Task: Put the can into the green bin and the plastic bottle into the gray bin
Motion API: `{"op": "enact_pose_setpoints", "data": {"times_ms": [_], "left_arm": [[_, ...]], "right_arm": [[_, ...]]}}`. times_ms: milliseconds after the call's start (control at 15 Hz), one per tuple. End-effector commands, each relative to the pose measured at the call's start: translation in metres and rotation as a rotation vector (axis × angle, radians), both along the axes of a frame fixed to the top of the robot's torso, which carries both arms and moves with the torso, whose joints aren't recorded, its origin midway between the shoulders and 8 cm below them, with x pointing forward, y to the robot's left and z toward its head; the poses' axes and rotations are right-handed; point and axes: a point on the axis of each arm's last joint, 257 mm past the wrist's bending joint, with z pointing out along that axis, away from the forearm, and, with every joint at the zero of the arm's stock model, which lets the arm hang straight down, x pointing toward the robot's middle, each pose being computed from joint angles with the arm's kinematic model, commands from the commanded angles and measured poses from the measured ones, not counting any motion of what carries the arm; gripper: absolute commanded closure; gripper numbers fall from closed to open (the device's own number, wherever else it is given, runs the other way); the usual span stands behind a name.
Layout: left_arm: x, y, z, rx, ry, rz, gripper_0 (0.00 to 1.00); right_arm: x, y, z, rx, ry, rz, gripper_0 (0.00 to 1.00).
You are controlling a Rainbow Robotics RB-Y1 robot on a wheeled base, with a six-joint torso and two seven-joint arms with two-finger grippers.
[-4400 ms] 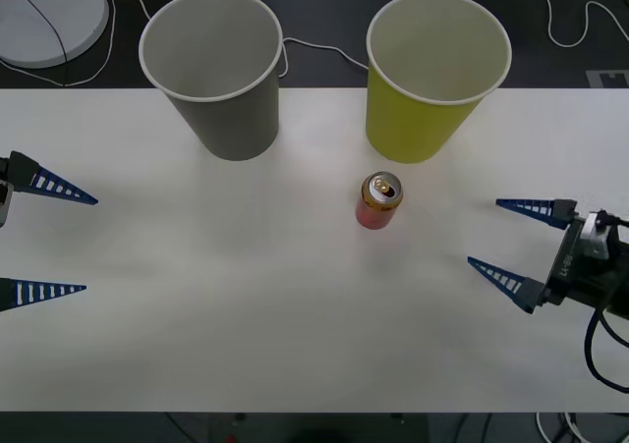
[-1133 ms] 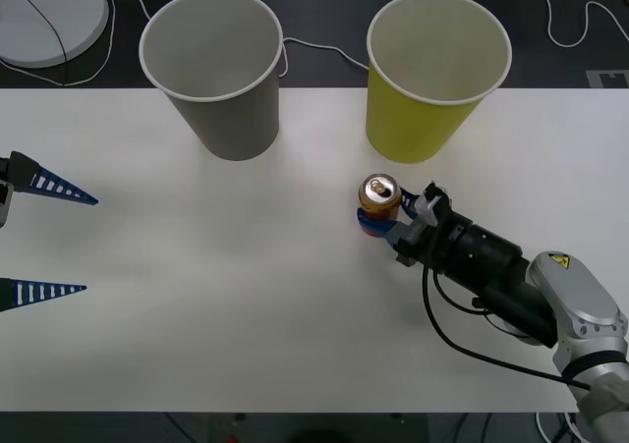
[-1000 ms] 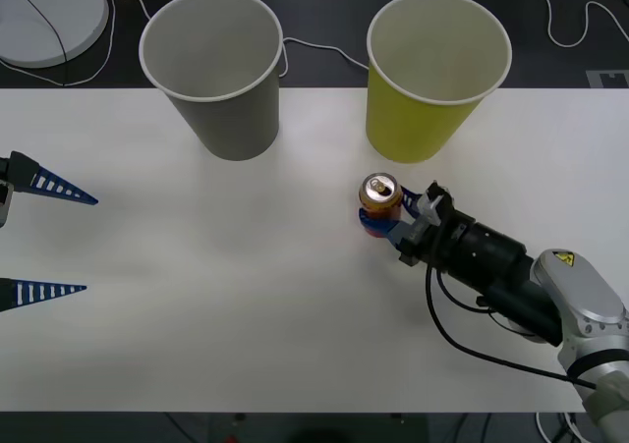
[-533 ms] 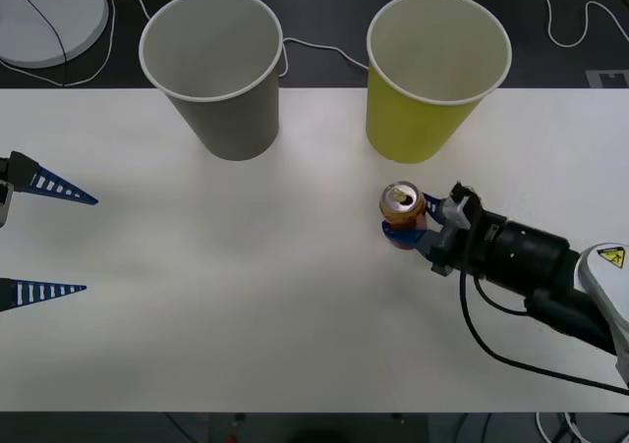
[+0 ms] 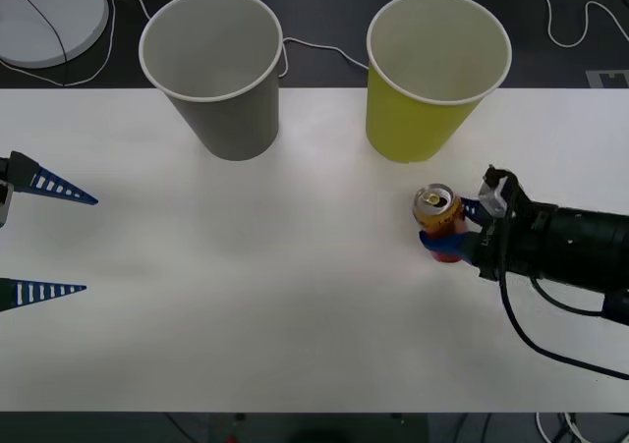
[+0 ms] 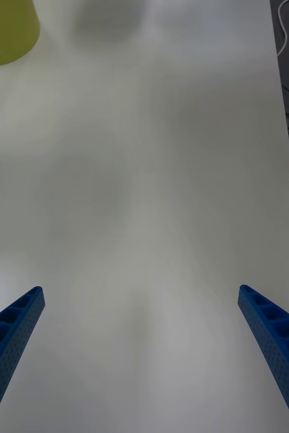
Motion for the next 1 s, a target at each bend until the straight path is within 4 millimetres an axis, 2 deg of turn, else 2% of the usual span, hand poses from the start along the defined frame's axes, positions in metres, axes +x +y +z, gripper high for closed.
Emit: {"op": "enact_pose_setpoints", "data": {"times_ms": [67, 667, 1000], "left_arm": [[0.000, 0.000, 0.000, 0.000, 0.000, 0.000, 0.00], [0.000, 0.000, 0.000, 0.000, 0.000, 0.000, 0.00], [0.000, 0.000, 0.000, 0.000, 0.000, 0.000, 0.00]], "right_arm": [[-0.009, -0.016, 0.013, -0.034, 0.068, -0.026, 1.00], [-0.040, -0.061, 0.077, -0.143, 0.247, -0.152, 1.00], [-0.042, -0.081, 0.122, -0.215, 0.324, -0.222, 1.00]]}}
